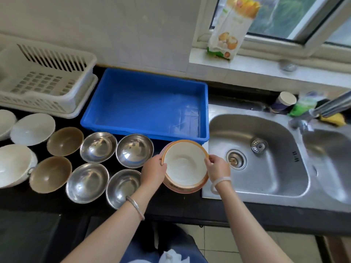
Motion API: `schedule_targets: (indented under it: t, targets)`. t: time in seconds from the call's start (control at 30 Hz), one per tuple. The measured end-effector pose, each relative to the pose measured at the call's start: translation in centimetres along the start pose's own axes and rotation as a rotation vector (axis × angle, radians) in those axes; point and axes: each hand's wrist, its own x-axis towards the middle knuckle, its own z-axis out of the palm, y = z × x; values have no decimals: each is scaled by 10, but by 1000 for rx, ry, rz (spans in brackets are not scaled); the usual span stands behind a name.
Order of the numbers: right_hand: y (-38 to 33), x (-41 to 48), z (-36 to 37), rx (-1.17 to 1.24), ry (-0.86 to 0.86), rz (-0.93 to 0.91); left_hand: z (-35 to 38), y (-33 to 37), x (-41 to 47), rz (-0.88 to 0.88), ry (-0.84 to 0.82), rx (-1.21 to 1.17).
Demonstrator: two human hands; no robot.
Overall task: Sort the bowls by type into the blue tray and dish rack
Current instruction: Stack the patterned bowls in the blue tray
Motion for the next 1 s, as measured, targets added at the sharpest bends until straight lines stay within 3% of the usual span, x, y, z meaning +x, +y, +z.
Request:
schedule_targets:
  t: [0.27,0.4,0.57,1.0]
  targets:
    - [4,-37,18,126,24,101,-7,-2,6,19,-5,73]
    - [-2,-44,24,139,127,120,-8,-1,4,47,23,54]
    - [-8,-45,20,114,89,135,-9,1,2,73,86,24]
    - [9,-64,-70,208,260,189,-18,67,-3,291,-58,-34]
